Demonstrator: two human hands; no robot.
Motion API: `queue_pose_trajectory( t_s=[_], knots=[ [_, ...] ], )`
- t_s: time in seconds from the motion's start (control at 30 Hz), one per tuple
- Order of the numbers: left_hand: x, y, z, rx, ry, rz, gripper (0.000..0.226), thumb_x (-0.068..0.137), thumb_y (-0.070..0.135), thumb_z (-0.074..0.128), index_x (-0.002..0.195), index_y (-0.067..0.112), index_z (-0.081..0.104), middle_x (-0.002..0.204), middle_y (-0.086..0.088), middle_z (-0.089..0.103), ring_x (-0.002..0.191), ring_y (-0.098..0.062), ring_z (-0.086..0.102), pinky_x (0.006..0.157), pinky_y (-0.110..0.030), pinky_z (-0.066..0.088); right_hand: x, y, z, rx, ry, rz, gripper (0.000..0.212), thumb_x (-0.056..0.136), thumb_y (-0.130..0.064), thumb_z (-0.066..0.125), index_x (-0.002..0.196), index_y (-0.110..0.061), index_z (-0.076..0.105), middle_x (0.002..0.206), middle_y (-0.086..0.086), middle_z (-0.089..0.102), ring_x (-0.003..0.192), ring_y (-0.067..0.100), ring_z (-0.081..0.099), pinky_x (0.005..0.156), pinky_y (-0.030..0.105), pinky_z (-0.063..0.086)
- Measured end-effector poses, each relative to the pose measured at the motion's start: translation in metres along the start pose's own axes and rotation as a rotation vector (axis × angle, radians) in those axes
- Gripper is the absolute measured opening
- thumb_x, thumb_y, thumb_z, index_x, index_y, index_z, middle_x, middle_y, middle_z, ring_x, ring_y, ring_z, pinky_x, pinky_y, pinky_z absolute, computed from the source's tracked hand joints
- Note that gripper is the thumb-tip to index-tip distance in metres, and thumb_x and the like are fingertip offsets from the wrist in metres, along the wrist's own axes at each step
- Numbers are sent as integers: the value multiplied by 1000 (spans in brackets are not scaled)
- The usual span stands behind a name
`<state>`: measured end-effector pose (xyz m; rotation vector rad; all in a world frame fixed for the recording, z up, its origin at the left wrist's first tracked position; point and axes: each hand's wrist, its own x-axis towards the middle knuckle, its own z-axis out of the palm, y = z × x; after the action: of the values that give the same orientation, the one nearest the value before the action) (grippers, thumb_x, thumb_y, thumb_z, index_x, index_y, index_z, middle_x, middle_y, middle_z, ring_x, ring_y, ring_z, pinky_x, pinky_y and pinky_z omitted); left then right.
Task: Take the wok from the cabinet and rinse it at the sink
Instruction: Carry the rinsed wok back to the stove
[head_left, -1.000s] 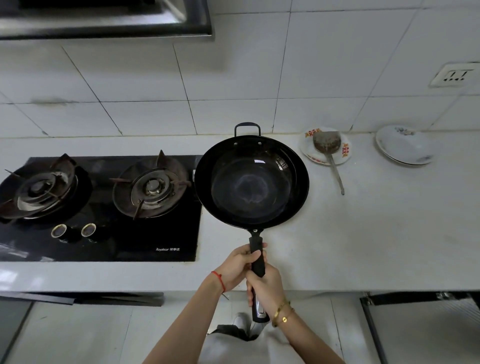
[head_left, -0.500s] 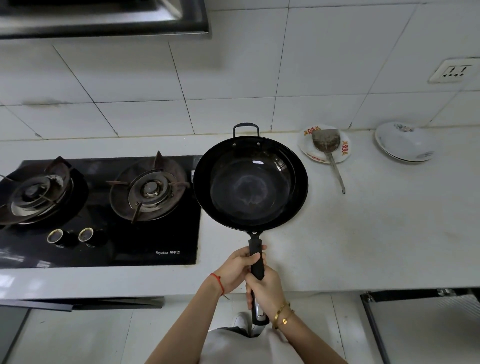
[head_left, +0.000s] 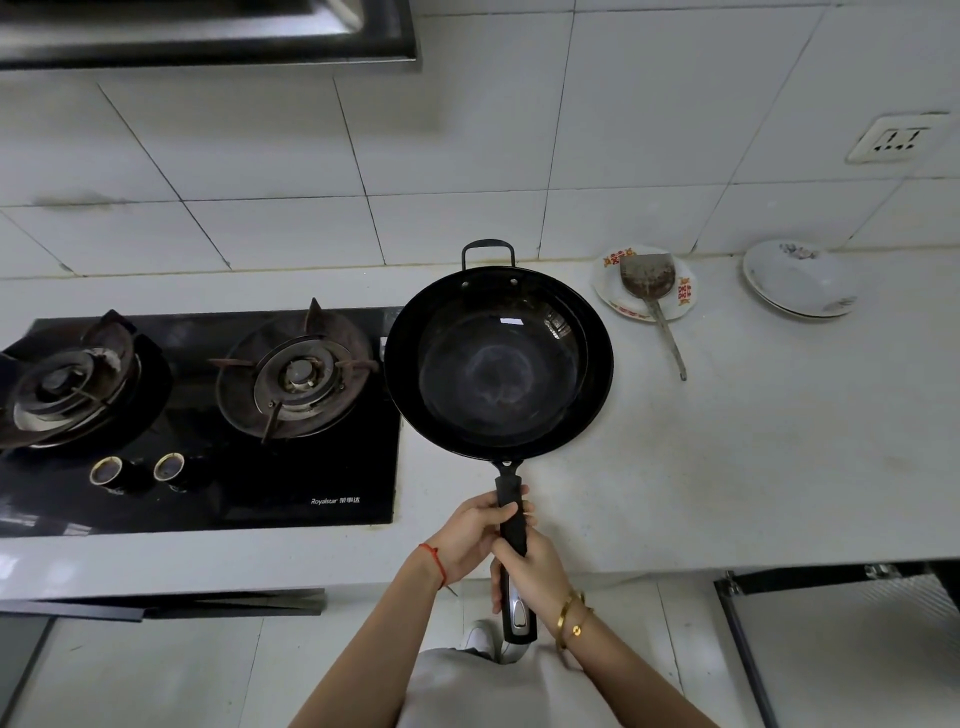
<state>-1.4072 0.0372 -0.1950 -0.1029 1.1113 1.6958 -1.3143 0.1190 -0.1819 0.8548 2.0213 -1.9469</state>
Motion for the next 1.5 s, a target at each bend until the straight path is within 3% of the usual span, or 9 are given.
queue_pose_trajectory(
  t_s=[0.2, 0.27, 0.4, 0.53, 0.73, 0.87, 1.03, 1.17, 1.5],
  knots=[
    [-6, -2, 4, 118, 68, 65, 29, 98, 6, 49, 126, 3, 56, 124, -13, 67, 115, -27, 64, 84, -28, 56, 1, -1, -4, -58, -9, 45, 20, 97, -26, 45, 92, -10, 56, 61, 10, 67, 44, 24, 60, 47, 27, 46],
    [-8, -6, 4, 247, 119, 131, 29, 97, 12, 55, 124, 4, 60, 122, -9, 69, 113, -24, 66, 89, -28, 55, 3, 1, -6, -187, 63, 29, 19, 96, -36, 47, 95, -19, 56, 72, 10, 71, 58, 20, 64, 55, 29, 49],
    [-12, -12, 0, 404, 288, 249, 34, 90, 17, 66, 124, 10, 64, 100, -8, 77, 100, -18, 71, 93, -21, 51, 0, 4, -13, -324, 127, -48, 25, 98, -38, 48, 80, -20, 49, 63, -3, 56, 56, 11, 53, 52, 20, 38],
    [-9, -19, -4, 547, 367, 320, 35, 89, 24, 69, 123, 17, 66, 82, 4, 77, 89, -10, 71, 94, -27, 52, -2, 9, -17, -485, 133, -102, 30, 100, -37, 43, 77, -18, 46, 59, -5, 52, 53, 10, 49, 50, 21, 33],
    [-12, -28, -5, 566, 383, 392, 26, 91, 24, 67, 115, 34, 67, 90, -1, 78, 95, -18, 72, 91, -26, 52, -2, 9, -16, -536, 131, -106, 30, 100, -38, 41, 75, -22, 42, 58, -5, 50, 53, 11, 49, 50, 22, 32],
    [-13, -28, -2, 564, 409, 379, 32, 90, 23, 67, 123, 23, 66, 91, 3, 78, 95, -12, 71, 91, -23, 52, -1, 9, -17, -534, 130, -103, 30, 100, -37, 41, 78, -17, 45, 59, -5, 50, 56, 16, 50, 53, 28, 36],
    [-13, -29, -1, 561, 413, 382, 27, 90, 25, 67, 116, 32, 67, 93, -2, 78, 97, -13, 71, 93, -26, 51, 0, 11, -18, -535, 127, -110, 30, 100, -36, 42, 77, -17, 45, 59, -4, 50, 58, 17, 50, 57, 32, 38],
    [-14, -27, -2, 605, 411, 367, 35, 91, 26, 66, 125, 23, 65, 91, 3, 78, 96, -10, 71, 95, -26, 51, 1, 11, -19, -538, 119, -113, 32, 100, -39, 41, 84, -13, 51, 62, -4, 54, 60, 18, 54, 59, 34, 42],
    [-24, -19, 7, 849, 484, 376, 33, 94, 30, 60, 124, 17, 64, 85, 5, 75, 80, -1, 66, 70, -1, 44, 1, 9, -22, -513, 101, -115, 30, 100, -37, 44, 73, -23, 43, 58, -6, 49, 54, 12, 48, 57, 31, 39]
  ],
)
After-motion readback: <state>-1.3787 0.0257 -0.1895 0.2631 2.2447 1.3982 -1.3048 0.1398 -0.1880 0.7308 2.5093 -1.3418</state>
